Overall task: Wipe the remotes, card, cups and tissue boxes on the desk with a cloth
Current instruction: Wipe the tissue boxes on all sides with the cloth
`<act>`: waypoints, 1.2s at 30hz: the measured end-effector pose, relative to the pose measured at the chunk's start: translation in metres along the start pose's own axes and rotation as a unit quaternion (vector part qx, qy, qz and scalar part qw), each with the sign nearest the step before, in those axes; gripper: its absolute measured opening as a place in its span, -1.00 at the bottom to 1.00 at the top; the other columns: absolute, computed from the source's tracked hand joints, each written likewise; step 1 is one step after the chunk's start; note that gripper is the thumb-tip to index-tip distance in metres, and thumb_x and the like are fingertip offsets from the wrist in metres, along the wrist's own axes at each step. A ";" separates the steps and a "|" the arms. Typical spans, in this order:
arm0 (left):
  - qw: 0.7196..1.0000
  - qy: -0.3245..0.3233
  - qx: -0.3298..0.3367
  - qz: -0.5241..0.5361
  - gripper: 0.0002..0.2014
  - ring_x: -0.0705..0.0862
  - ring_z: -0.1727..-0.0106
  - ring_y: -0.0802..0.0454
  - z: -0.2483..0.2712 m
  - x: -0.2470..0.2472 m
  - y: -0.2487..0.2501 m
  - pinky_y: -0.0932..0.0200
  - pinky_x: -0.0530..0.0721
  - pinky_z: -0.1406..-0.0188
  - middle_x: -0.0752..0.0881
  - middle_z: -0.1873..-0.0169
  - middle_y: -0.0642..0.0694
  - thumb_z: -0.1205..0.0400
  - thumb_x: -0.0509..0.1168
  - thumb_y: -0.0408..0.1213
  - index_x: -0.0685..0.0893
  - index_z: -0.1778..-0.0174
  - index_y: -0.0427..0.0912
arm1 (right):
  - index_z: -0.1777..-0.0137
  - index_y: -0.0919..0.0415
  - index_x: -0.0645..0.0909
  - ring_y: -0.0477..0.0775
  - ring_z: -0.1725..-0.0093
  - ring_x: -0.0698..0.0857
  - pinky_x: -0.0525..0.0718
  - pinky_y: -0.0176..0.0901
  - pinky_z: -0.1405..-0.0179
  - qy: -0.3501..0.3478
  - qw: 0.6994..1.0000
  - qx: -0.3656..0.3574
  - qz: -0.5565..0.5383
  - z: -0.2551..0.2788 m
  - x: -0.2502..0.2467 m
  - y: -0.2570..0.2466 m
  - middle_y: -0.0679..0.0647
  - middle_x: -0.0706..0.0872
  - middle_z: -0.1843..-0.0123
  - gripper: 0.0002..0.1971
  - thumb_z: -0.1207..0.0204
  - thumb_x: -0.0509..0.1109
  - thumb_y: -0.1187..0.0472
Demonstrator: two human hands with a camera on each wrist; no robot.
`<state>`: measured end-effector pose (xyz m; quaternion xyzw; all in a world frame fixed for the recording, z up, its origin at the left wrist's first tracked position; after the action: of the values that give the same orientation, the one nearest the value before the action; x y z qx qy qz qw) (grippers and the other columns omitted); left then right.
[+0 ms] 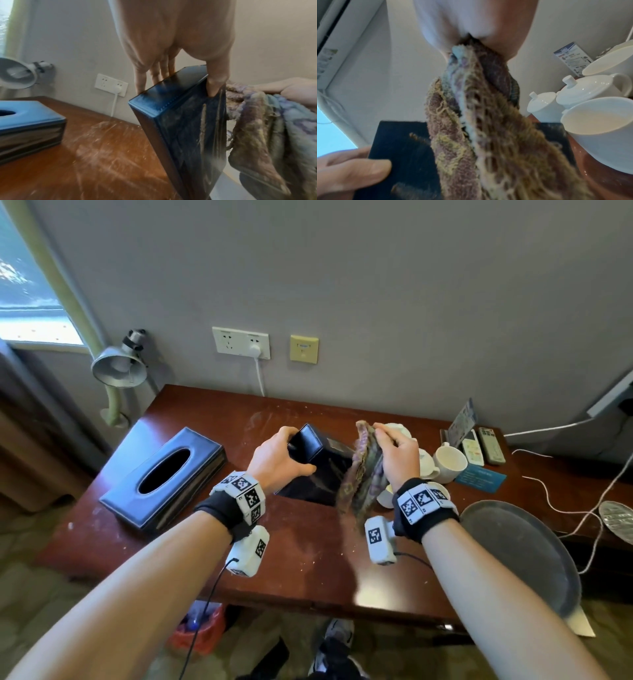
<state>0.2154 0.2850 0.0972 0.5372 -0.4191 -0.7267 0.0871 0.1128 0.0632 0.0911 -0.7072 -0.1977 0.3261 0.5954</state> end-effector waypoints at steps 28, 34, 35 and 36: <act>0.989 -0.058 -0.138 0.020 -0.12 0.63 -0.34 -0.09 0.091 0.021 -0.189 -0.04 0.57 -0.39 0.63 -0.38 -0.07 -0.42 0.59 0.01 0.28 -0.61 0.14 | -0.62 0.19 0.37 0.22 -0.70 0.16 0.20 0.14 -0.67 -0.264 0.843 -0.269 0.385 0.123 0.177 0.063 0.19 0.27 -0.69 -0.47 -0.72 0.16 -0.02; 0.991 -0.045 -0.129 0.019 -0.15 0.64 -0.30 -0.07 0.087 0.019 -0.193 -0.03 0.59 -0.35 0.69 -0.30 -0.02 -0.36 0.59 0.15 0.38 -0.55 0.22 | -0.44 0.11 0.63 0.21 -0.58 0.42 0.54 0.07 -0.41 -0.242 0.835 -0.348 0.351 0.145 0.191 0.060 0.11 0.53 -0.55 -0.61 -0.69 0.18 0.06; 0.990 -0.044 -0.135 0.017 -0.14 0.63 -0.31 -0.08 0.086 0.018 -0.194 -0.02 0.58 -0.36 0.68 -0.32 -0.03 -0.35 0.60 0.15 0.38 -0.56 0.22 | -0.43 0.11 0.63 0.22 -0.57 0.44 0.52 0.03 -0.41 -0.245 0.828 -0.357 0.357 0.139 0.186 0.062 0.11 0.55 -0.54 -0.61 -0.70 0.16 0.07; 0.989 -0.047 -0.141 0.017 -0.12 0.62 -0.32 -0.08 0.085 0.017 -0.195 0.00 0.57 -0.36 0.68 -0.34 -0.03 -0.34 0.60 0.16 0.37 -0.58 0.23 | -0.44 0.11 0.63 0.23 -0.56 0.46 0.49 0.03 -0.43 -0.244 0.825 -0.356 0.365 0.129 0.176 0.065 0.11 0.55 -0.53 -0.60 -0.71 0.14 0.08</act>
<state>0.1994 0.4425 -0.0463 0.4778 -0.3247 -0.8014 0.1548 0.1405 0.2594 -0.0219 -0.7883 -0.1665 0.5879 0.0721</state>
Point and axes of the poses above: each hand's wrist, its own z-axis away from the middle knuckle, its own x-axis out of the palm, y = z × x, the point moved 5 cm from there along -z, towards the middle knuckle
